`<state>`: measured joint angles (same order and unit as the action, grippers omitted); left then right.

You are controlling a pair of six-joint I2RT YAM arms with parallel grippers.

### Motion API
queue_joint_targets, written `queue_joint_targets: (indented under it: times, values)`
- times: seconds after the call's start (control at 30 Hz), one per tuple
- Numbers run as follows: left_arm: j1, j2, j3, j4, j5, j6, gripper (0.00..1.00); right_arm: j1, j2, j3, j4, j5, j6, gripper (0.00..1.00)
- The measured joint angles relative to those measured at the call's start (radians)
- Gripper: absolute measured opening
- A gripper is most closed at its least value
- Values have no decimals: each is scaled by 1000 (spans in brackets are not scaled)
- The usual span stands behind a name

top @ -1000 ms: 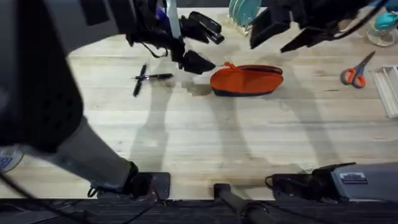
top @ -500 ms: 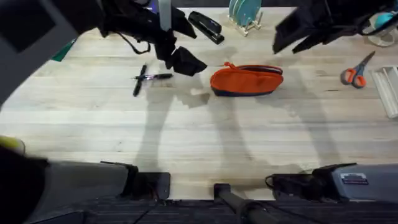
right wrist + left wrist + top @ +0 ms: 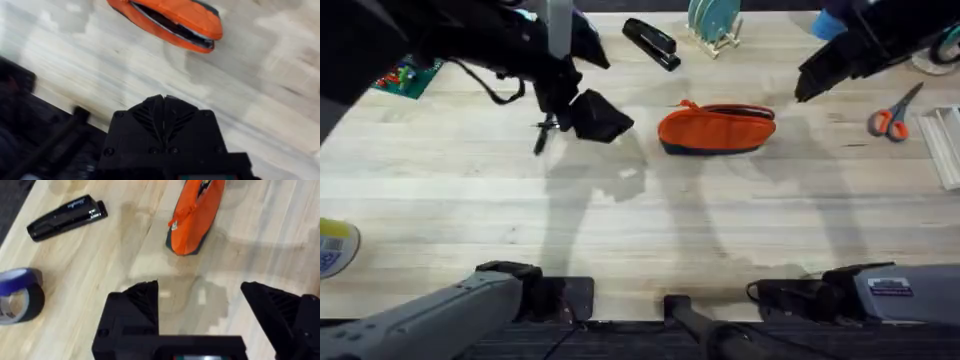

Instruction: Unzip the bag, pick up the pens from the table one at a time and place them inside, then zip the bag closed.

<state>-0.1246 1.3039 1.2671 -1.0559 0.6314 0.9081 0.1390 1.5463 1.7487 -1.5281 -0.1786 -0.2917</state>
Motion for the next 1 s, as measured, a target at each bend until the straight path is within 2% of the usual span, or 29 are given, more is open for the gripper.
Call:
queue_joint_targets:
  times: [0.2, 0.37, 0.7, 1.0]
  values:
    - [0, -35, 0, -54, -24, -12, 995, 0, 0, 90, -10, 52, -114, 30]
    - [0, -36, 0, -55, -27, -18, 994, 0, 0, 148, -11, 96, -225, 30]
    - [0, -36, 0, -55, -30, -19, 994, 0, 0, 152, -12, 208, -513, 29]
    - [0, -36, 0, -25, -30, -19, 994, 0, 0, 152, 18, 184, -679, 30]
